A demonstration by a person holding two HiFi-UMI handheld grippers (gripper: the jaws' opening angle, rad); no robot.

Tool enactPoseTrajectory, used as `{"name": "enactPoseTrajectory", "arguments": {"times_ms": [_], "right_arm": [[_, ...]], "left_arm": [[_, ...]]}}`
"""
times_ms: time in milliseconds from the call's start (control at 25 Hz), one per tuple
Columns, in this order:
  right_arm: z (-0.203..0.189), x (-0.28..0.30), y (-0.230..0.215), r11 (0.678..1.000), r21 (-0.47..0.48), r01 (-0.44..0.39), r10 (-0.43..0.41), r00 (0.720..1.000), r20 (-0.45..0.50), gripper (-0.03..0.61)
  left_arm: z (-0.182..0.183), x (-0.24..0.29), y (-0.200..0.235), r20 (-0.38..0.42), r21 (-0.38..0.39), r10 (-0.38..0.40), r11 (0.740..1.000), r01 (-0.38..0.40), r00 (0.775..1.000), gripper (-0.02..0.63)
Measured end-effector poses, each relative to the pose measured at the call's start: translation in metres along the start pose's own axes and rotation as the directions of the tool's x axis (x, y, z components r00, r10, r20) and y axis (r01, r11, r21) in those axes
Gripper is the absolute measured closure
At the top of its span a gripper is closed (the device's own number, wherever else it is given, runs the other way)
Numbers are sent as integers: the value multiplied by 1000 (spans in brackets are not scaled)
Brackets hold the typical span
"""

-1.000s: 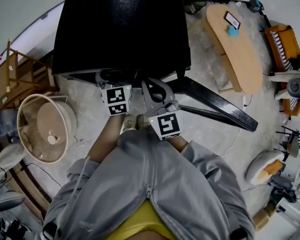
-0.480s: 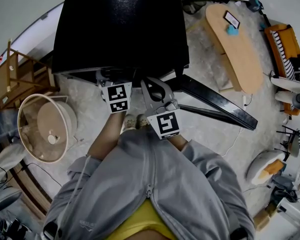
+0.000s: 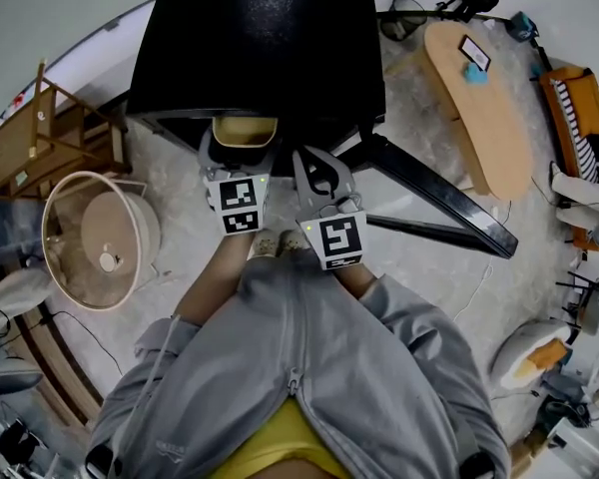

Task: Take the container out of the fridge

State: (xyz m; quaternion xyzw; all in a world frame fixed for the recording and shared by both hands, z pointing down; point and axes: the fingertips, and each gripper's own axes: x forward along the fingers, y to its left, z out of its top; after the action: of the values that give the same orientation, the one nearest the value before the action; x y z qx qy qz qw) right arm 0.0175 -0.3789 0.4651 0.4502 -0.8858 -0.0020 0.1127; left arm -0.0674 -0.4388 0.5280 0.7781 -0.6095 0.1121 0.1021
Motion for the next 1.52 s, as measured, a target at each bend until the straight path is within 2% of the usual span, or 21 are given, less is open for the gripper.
{"name": "enactPoseTrajectory", "arguments": {"times_ms": [560,960,1200,1320,1520], "right_arm": [[15,-37,23,1000,11,-18,17,999,52,578],[31,-72,26,1000,20,19,-21,995,98,578],[48,-92,29,1000,7,29,-30,990,135,578],[51,-101,28,999,26,32,-35,990,136,578],[50,-107,29,1000,7,28,-29,991,127,578]], "left_arm": [[6,-111,-8,11,-32,31,999,-31,999,103],[17,-173,-14,49,-63,41,997,-38,998,103],[32,-196,-17,89,-64,42,997,-37,995,103],[37,-202,-19,99,-60,45,997,-39,994,103],[42,-204,-21,101,-53,43,998,-37,994,103]]}}
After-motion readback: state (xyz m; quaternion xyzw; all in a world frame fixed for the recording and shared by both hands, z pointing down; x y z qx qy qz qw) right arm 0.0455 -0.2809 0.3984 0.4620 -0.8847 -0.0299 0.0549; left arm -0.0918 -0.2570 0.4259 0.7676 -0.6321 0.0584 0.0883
